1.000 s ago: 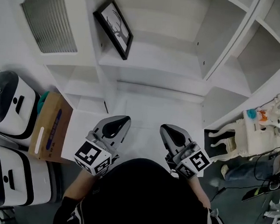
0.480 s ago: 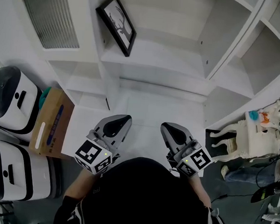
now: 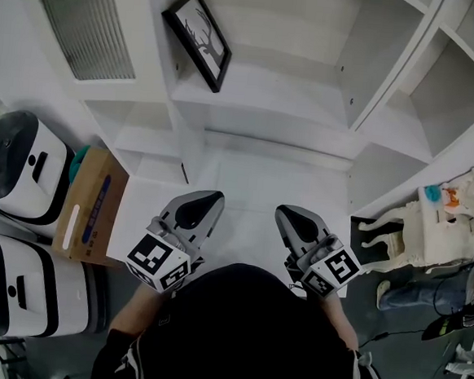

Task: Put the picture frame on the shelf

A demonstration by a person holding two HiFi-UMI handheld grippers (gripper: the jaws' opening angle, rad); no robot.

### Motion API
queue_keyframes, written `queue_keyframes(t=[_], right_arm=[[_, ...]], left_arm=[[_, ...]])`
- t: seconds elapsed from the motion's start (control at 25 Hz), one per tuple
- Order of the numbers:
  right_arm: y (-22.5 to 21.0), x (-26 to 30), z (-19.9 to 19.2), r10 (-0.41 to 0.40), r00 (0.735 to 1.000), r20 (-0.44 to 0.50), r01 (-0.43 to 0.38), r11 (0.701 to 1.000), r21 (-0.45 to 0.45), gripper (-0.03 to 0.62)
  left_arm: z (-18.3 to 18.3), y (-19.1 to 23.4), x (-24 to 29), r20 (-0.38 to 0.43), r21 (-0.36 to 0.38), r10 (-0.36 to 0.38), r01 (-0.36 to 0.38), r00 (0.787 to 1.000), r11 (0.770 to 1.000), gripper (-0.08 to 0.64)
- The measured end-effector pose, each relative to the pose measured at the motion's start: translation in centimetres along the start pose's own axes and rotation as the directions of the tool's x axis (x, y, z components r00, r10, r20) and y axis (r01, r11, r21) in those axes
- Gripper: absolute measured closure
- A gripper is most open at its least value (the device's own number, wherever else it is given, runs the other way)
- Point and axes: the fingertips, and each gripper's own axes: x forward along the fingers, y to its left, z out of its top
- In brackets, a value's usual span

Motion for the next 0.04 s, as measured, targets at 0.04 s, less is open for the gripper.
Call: queue_keyframes(t=[0.04], right_arm=[[0.06,-0.01,0.12,0.003,1.0,0.005,-0.003,1.0,0.003,0.574]], left_arm=[[0.04,0.0,-0.03,0.001,0.001,0.002,-0.002,1.0,1.0,0.552]])
